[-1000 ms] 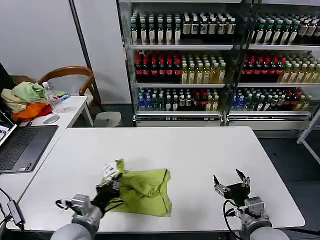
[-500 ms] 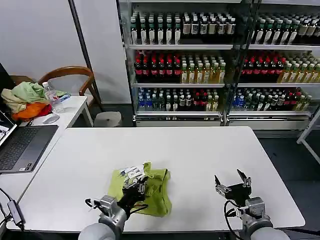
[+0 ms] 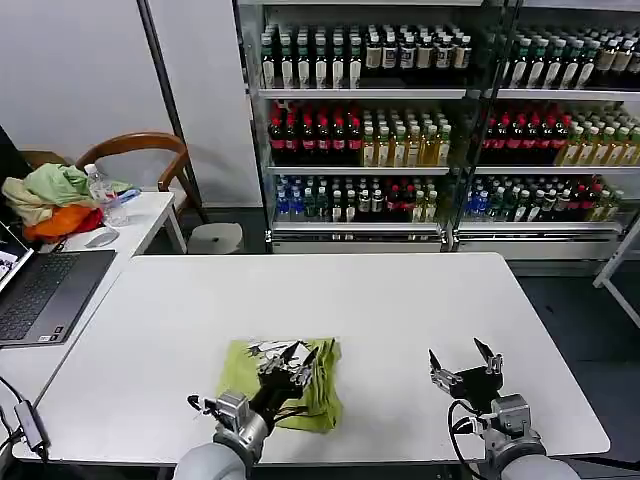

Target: Fold and organize the clothes.

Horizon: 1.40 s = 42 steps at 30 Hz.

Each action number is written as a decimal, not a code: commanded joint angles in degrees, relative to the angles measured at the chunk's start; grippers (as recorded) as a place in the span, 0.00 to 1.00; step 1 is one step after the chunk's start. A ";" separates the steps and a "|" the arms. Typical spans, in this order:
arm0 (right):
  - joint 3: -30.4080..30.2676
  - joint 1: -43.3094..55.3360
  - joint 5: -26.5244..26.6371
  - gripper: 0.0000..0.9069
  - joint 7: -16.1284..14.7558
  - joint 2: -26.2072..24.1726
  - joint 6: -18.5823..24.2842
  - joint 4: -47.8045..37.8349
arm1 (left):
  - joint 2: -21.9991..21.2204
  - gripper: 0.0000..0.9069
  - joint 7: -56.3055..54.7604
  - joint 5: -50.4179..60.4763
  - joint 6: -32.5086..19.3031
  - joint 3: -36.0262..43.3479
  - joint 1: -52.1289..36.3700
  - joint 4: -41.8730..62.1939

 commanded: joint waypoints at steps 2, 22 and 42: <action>0.01 0.42 0.18 1.00 -0.07 -0.17 0.17 -0.13 | 7.91 1.00 -6.89 -4.06 2.77 -14.12 5.96 -5.12; -0.11 0.26 0.10 1.00 -0.13 -0.25 0.54 -0.33 | 4.15 1.00 -13.42 -10.65 6.95 -11.86 5.24 6.17; -1.04 0.69 -0.05 1.00 -0.02 -0.07 0.41 -0.70 | 3.24 0.06 -12.45 -10.77 5.61 -8.68 6.34 5.71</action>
